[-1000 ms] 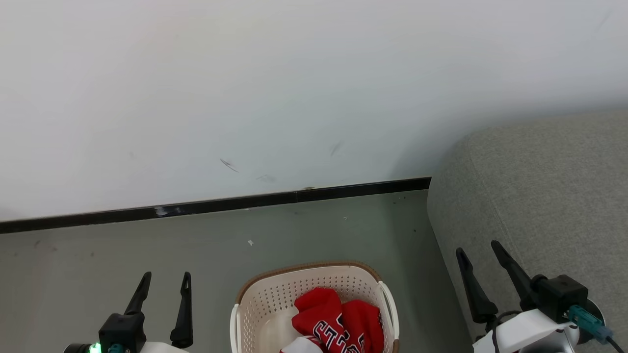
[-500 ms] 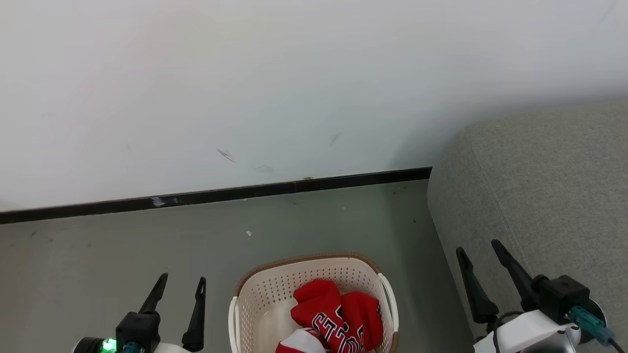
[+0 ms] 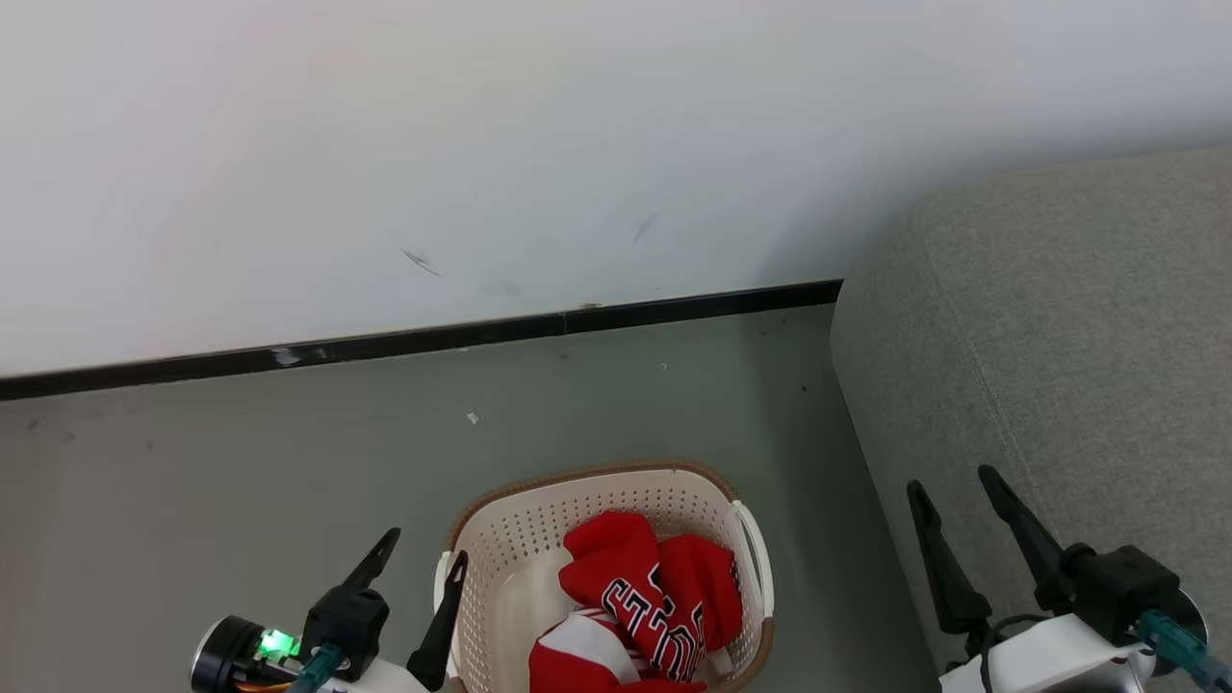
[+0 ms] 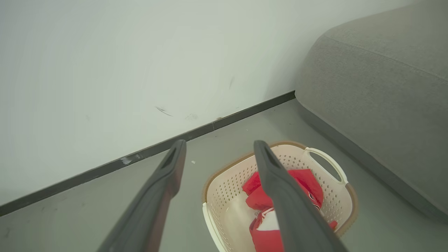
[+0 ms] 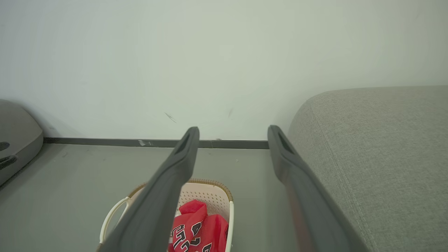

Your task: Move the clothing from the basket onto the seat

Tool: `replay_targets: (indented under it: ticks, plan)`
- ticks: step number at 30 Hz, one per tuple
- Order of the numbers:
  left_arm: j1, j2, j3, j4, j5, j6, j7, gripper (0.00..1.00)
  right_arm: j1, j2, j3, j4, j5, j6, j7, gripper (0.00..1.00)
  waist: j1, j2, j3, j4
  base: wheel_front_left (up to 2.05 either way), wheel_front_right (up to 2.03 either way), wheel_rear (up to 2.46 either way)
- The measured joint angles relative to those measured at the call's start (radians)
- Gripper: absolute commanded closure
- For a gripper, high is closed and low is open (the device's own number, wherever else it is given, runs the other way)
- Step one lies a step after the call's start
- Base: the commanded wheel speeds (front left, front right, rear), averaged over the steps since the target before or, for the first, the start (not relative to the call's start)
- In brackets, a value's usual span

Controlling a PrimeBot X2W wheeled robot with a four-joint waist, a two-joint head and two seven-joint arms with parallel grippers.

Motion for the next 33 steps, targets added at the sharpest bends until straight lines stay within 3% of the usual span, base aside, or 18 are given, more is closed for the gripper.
replay_targets:
  ticks: [13, 33]
  plan:
    - [-0.107, -0.001, -0.075, 0.087, 0.053, -0.065, 0.022, 0.00, -0.033, 0.000, -0.002, -0.057, 0.000, 0.000, 0.000, 0.00, 0.0000, 0.0000, 0.105, -0.022, 0.00, 0.00, 0.00]
    - [-0.246, -0.002, -0.123, 0.205, 0.107, -0.099, 0.024, 0.00, -0.179, 0.000, 0.030, -0.119, 0.003, 0.000, -0.004, 0.00, -0.0001, 0.0000, 0.322, -0.073, 0.00, 0.00, 0.00]
